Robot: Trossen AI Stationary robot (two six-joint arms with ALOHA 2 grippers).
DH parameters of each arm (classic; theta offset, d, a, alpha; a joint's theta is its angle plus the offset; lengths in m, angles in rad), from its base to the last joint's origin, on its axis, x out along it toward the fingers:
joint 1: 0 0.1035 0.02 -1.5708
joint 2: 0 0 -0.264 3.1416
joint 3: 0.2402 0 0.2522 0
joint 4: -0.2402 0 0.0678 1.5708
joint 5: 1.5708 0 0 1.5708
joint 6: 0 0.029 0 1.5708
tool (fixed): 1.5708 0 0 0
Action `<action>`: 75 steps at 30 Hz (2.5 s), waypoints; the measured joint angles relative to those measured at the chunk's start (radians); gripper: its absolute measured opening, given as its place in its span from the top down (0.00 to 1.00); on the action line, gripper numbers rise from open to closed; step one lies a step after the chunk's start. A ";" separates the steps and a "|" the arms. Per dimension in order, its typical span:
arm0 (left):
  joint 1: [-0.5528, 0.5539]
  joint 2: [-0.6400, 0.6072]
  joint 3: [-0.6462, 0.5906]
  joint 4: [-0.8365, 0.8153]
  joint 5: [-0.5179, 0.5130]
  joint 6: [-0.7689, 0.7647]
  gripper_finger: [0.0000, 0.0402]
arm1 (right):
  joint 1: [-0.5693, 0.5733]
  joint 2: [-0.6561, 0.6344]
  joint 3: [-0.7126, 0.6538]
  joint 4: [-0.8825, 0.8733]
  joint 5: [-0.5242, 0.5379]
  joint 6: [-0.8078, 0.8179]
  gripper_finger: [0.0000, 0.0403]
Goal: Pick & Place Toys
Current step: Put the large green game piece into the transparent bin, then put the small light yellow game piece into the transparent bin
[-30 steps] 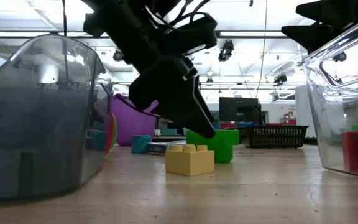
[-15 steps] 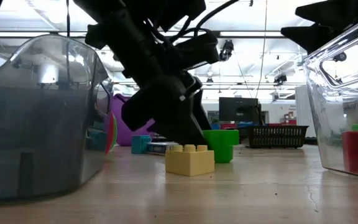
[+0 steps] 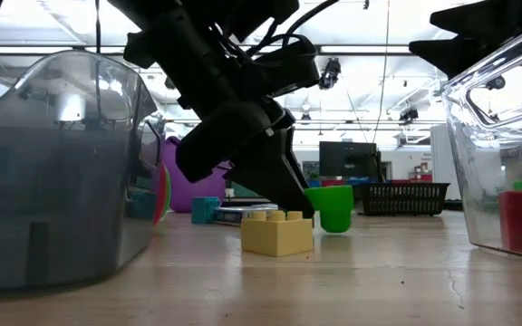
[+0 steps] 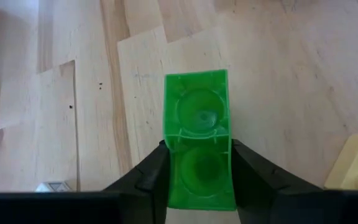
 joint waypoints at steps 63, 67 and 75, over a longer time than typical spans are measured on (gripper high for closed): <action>-0.025 0.151 0.222 0.499 0.322 -0.072 0.25 | -0.001 0.002 0.000 0.007 0.000 0.000 0.10; -0.025 0.149 0.222 0.498 0.322 -0.072 0.11 | -0.001 0.007 0.000 0.007 0.000 0.000 0.10; -0.031 0.068 0.221 0.396 0.321 -0.072 0.10 | -0.001 0.018 0.000 0.007 0.000 0.000 0.10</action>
